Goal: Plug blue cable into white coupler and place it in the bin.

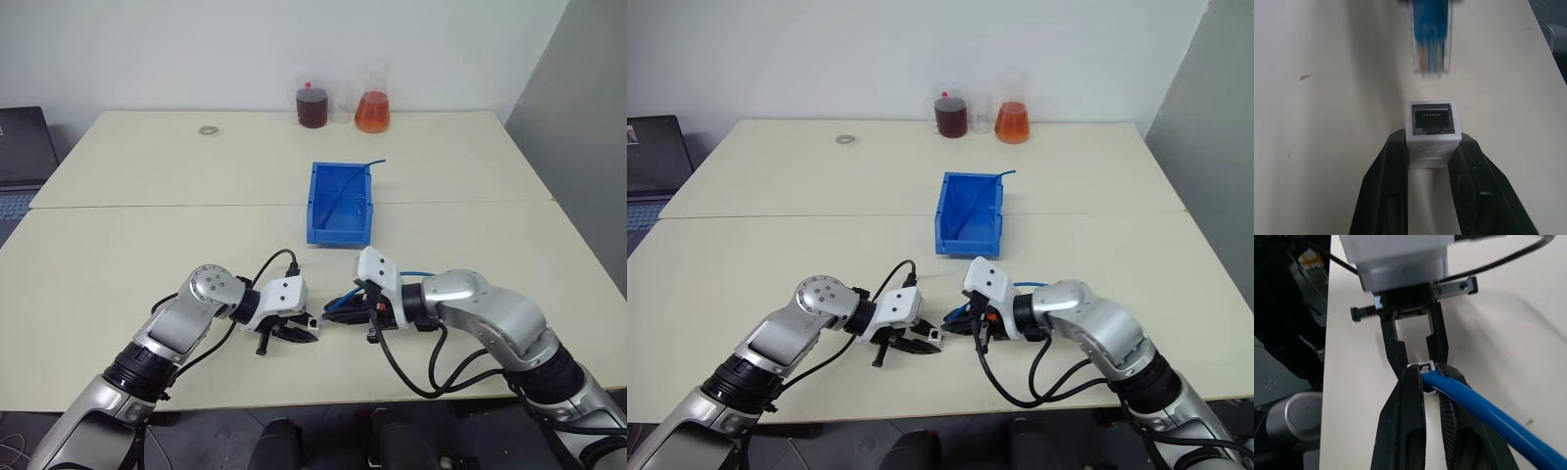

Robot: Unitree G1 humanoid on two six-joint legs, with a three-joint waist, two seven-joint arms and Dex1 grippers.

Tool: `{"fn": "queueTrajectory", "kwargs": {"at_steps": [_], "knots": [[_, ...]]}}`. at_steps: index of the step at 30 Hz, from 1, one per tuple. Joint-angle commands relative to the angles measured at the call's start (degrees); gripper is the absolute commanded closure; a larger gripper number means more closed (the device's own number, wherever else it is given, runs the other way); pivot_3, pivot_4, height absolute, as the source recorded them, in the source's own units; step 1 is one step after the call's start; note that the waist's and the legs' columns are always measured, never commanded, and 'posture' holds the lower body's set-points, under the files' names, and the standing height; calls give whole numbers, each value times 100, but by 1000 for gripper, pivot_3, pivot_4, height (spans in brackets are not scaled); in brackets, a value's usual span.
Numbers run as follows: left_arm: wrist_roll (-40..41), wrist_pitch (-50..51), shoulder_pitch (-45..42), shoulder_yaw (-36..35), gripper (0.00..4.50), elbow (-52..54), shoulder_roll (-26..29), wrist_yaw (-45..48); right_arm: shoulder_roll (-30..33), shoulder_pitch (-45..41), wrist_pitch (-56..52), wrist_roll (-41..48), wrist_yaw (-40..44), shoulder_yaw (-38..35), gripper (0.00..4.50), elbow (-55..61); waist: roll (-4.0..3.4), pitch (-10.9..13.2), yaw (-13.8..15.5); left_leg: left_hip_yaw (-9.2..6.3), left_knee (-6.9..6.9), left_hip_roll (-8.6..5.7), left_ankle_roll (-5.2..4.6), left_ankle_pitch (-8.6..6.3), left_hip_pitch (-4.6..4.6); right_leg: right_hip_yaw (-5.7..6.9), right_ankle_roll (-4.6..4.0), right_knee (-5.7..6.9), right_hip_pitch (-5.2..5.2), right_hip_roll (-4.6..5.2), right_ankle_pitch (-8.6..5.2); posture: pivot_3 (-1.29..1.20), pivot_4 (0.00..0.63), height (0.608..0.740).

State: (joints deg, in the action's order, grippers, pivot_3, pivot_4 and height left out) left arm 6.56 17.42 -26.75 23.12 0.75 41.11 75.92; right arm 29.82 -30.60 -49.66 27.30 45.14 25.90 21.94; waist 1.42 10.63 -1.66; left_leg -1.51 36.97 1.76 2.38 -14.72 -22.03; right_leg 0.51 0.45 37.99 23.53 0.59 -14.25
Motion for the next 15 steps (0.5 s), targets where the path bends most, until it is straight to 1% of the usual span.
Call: {"fn": "queueTrajectory", "kwargs": {"at_steps": [1, 9, 15], "knots": [[-81, 151, 101, 187, 3699, 42, 40, 162, -127, -98, 150, -187, 3, 63, 4390, 66, 0, 0, 0, 0, 0, 1, 0, 0, 0, 1, 0, 0, 0, 0, 0, 0, 150, 740], [-120, 192, 97, 202, 3699, 41, 33, 205, -352, -70, 223, -516, -22, 196, 4390, -43, -1, -1, -4, 0, 0, 1, 0, 0, 2, -1, 0, 2, 0, -1, 0, 0, 150, 740], [-167, 213, 98, 154, 3699, -21, 37, 134, -152, -14, 151, -653, 192, 334, 4391, 50, -2, -3, -4, 0, 0, 4, 0, 0, 7, -1, -1, 5, -1, -6, 0, 0, 150, 740]]}}
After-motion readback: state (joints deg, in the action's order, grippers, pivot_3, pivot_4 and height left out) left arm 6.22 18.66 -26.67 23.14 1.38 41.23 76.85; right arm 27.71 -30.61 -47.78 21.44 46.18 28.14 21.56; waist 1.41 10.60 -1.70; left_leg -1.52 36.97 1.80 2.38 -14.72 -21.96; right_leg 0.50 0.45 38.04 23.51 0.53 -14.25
